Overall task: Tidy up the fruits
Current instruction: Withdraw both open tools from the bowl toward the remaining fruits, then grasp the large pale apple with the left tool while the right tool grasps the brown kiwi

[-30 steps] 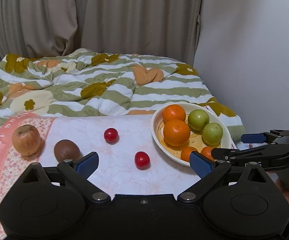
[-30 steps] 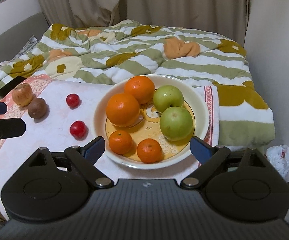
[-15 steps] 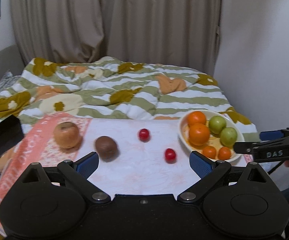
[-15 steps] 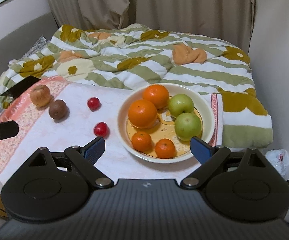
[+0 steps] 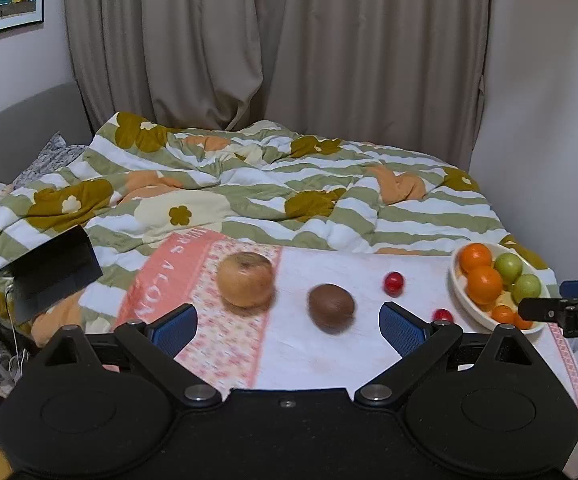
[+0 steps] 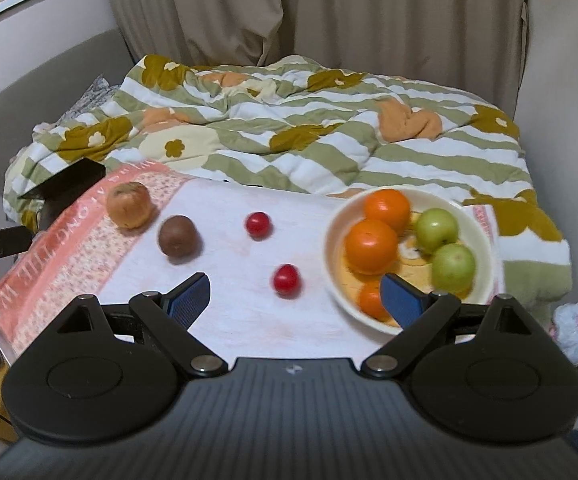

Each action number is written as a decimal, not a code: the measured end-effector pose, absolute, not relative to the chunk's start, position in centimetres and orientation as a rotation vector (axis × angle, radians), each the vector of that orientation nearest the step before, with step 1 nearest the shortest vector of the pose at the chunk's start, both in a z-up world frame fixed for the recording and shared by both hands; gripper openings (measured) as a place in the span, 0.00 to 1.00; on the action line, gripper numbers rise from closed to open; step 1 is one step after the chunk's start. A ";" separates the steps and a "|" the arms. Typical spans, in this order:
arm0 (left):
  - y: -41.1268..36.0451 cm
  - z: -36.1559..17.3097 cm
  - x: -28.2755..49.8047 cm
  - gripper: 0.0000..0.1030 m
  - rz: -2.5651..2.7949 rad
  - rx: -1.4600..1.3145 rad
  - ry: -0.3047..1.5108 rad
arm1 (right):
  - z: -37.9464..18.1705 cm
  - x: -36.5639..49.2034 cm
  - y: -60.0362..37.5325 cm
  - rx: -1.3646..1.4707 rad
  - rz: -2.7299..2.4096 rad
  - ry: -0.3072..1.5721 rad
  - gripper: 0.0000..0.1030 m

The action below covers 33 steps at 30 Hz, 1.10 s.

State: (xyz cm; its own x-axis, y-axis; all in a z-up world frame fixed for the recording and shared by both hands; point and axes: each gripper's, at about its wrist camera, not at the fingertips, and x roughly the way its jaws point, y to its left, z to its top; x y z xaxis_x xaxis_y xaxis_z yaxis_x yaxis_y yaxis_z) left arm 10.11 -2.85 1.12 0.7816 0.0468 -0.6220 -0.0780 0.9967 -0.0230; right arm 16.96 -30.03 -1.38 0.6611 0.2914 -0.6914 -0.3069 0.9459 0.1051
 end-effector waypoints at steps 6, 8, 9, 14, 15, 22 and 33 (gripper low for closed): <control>1.8 0.3 12.8 0.97 0.026 -0.034 0.707 | -2.2 17.5 -24.9 -0.005 0.312 0.784 1.00; 3.2 -0.2 13.7 0.97 0.004 -0.037 0.720 | -2.6 17.9 -23.5 0.004 0.305 0.788 1.00; 3.9 -0.5 14.4 0.97 -0.008 -0.037 0.731 | -2.8 18.1 -22.8 0.009 0.302 0.792 1.00; 6.5 -2.0 17.6 0.97 -0.073 -0.022 0.769 | -4.4 19.7 -19.4 0.014 0.271 0.812 1.00; 7.0 -2.4 18.4 0.97 -0.090 -0.019 0.780 | -4.8 20.0 -18.8 0.007 0.264 0.815 1.00; 8.9 -5.7 23.6 0.97 -0.186 -0.062 0.888 | -8.0 22.8 -15.4 -0.024 0.257 0.872 1.00; 7.9 -9.3 27.9 0.96 -0.262 -0.140 0.967 | -11.5 25.2 -12.1 -0.116 0.299 0.929 1.00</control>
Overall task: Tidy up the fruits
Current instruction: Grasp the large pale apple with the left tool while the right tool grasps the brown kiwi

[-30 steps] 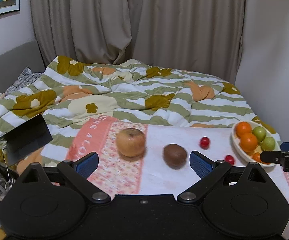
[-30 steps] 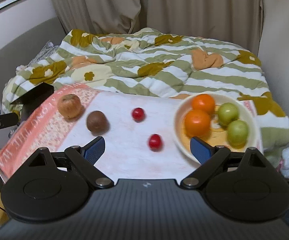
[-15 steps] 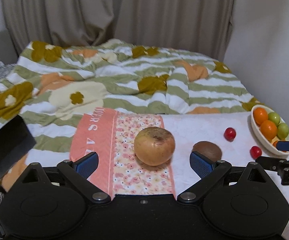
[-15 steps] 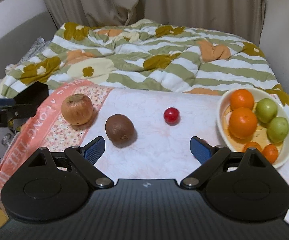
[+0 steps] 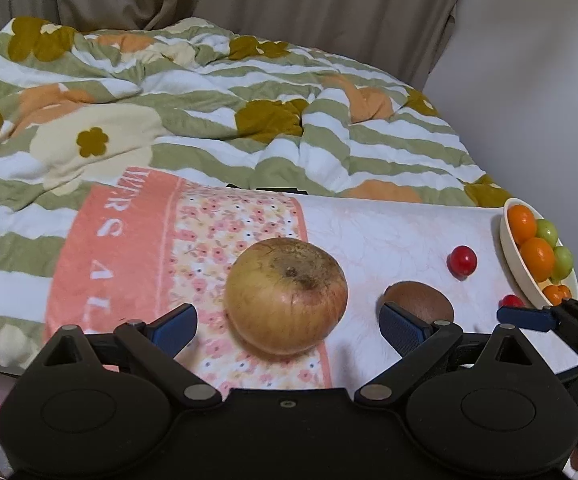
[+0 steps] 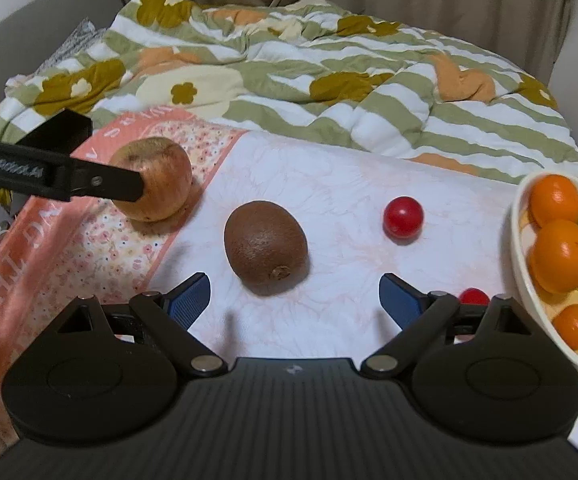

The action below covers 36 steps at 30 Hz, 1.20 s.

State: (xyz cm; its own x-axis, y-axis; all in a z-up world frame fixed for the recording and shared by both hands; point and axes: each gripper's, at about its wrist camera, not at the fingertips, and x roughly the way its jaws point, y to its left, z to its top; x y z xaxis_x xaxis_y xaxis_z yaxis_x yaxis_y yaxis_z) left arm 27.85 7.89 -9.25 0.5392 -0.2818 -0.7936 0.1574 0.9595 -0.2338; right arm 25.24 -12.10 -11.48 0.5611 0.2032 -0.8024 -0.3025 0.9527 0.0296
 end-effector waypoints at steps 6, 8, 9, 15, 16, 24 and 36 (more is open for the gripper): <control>6.9 -10.3 29.0 0.93 -0.263 -0.111 0.949 | -12.5 26.5 -11.7 -0.098 0.316 0.942 1.00; 6.6 -10.7 29.3 0.90 -0.272 -0.101 0.949 | -12.8 26.8 -11.3 -0.107 0.323 0.944 1.00; 6.5 -11.0 29.4 0.87 -0.276 -0.092 0.955 | -12.9 27.0 -11.2 -0.112 0.329 0.944 1.00; 6.7 -11.5 29.4 0.77 -0.277 -0.051 0.956 | -13.5 27.6 -10.5 -0.142 0.347 0.938 1.00; 6.7 -11.4 29.4 0.77 -0.281 -0.043 0.956 | -13.5 27.7 -10.4 -0.142 0.351 0.938 1.00; 7.3 -11.4 28.6 0.77 -0.248 -0.025 0.956 | -14.3 28.4 -9.7 -0.158 0.383 0.948 0.85; 9.0 -11.1 26.3 0.77 -0.194 -0.041 0.938 | -14.2 28.6 -9.0 -0.185 0.381 0.915 0.67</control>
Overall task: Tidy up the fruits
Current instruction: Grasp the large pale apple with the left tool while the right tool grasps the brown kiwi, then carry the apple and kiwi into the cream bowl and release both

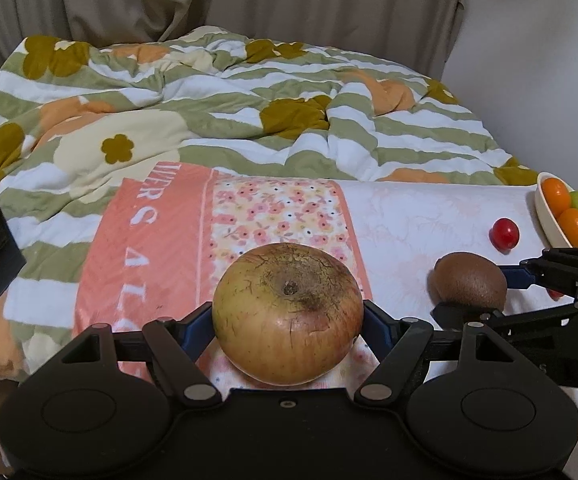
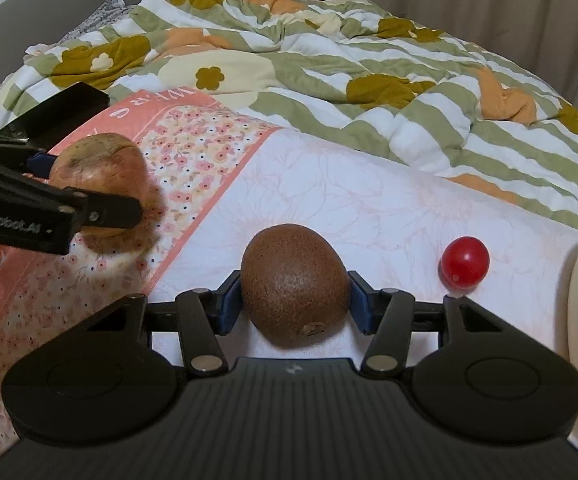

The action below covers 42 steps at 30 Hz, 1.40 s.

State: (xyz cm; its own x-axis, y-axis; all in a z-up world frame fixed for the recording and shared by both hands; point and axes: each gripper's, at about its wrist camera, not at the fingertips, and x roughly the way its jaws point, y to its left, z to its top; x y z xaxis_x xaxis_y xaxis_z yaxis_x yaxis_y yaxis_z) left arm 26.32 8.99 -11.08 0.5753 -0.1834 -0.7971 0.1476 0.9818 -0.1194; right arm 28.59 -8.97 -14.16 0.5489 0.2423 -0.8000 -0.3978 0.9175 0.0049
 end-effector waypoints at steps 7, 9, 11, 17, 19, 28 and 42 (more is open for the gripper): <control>9.4 -9.9 24.5 0.77 -0.173 -0.048 0.905 | -12.7 27.1 -9.0 -0.151 0.381 0.885 0.67; 9.2 -9.2 23.7 0.77 -0.162 -0.030 0.880 | -12.1 26.5 -9.1 -0.148 0.374 0.875 0.67; 9.1 -8.6 23.0 0.77 -0.162 -0.030 0.861 | -11.4 25.8 -9.3 -0.138 0.365 0.862 0.67; 8.1 -6.1 20.6 0.77 -0.166 -0.028 0.806 | -8.7 23.0 -10.9 -0.098 0.343 0.822 0.67; 7.5 -5.3 19.7 0.77 -0.163 -0.032 0.788 | -7.9 22.1 -11.7 -0.087 0.338 0.813 0.67; 2.9 -2.0 15.8 0.77 -0.136 -0.038 0.732 | -4.7 18.2 -17.6 -0.051 0.326 0.777 0.67; -9.2 0.1 13.0 0.77 -0.111 -0.083 0.689 | -2.3 15.6 -30.2 -0.080 0.350 0.722 0.67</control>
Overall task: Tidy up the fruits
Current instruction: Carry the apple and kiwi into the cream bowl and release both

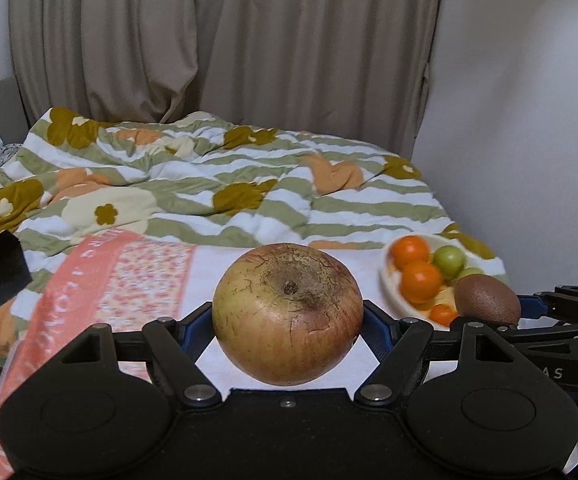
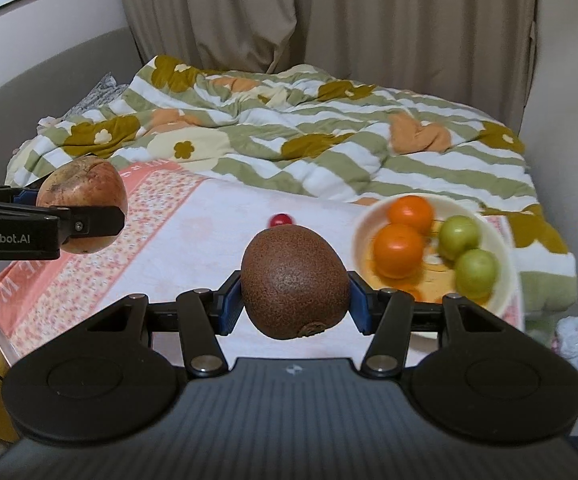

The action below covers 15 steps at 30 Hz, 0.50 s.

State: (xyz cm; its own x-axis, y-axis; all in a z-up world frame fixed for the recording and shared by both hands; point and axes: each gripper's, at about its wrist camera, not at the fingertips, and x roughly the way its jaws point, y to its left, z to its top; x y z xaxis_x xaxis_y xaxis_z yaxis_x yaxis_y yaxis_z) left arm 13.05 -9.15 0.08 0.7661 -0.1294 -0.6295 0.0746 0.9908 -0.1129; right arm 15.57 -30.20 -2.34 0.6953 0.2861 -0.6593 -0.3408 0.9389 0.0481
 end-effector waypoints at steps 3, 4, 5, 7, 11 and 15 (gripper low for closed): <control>-11.7 0.1 13.2 0.77 -0.118 -0.097 0.683 | -2.3 15.8 -32.8 -0.088 0.342 0.719 0.67; -12.5 0.1 13.3 0.77 -0.123 -0.102 0.682 | -2.3 15.9 -33.7 -0.088 0.341 0.717 0.67; -13.3 0.0 13.5 0.77 -0.128 -0.104 0.683 | -2.3 16.0 -34.7 -0.088 0.337 0.715 0.67; -15.0 -0.2 13.9 0.77 -0.140 -0.100 0.684 | -2.2 16.4 -36.4 -0.088 0.328 0.713 0.67; -17.9 -0.9 15.3 0.77 -0.178 -0.092 0.699 | -2.4 17.2 -39.4 -0.082 0.301 0.714 0.67; -20.5 -2.2 17.1 0.77 -0.224 -0.073 0.726 | -3.0 18.2 -41.9 -0.062 0.268 0.725 0.67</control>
